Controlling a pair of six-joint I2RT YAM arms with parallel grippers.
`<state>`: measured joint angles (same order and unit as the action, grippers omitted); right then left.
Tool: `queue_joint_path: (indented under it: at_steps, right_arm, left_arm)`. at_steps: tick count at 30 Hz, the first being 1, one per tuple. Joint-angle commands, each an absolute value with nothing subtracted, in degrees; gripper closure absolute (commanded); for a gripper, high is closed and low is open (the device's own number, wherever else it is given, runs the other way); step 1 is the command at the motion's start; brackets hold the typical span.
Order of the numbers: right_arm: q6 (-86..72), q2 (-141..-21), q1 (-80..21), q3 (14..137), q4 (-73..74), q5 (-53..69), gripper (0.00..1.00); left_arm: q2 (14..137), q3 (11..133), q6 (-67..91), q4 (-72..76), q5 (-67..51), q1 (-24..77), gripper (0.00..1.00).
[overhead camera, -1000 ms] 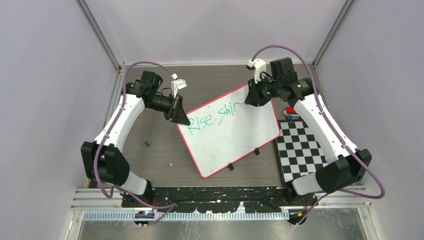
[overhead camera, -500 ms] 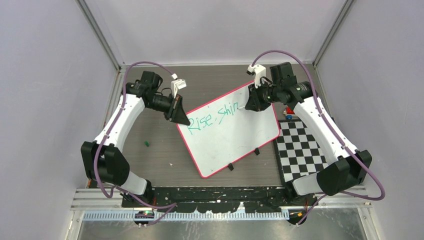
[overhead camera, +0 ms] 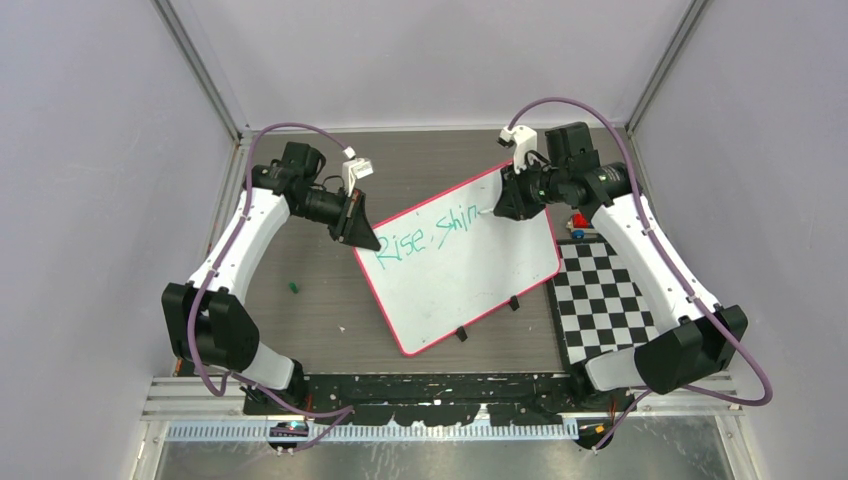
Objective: Write a sentence on the whiteboard
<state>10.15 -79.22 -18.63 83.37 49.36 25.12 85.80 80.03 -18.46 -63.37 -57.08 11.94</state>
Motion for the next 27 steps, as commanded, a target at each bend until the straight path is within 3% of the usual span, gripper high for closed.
queue_joint_path:
  at_steps: [1, 27]
  right_arm:
    - [10.3, -79.0, -18.1, 85.7, 48.0, 23.5, 1.0]
    - [10.7, -82.7, -17.0, 89.1, 48.6, 26.4, 1.0]
  left_arm:
    - [85.2, 79.3, -20.9, -63.0, -56.5, 12.9, 1.0]
    - [86.3, 80.2, -20.9, -63.3, -56.4, 13.0, 1.0]
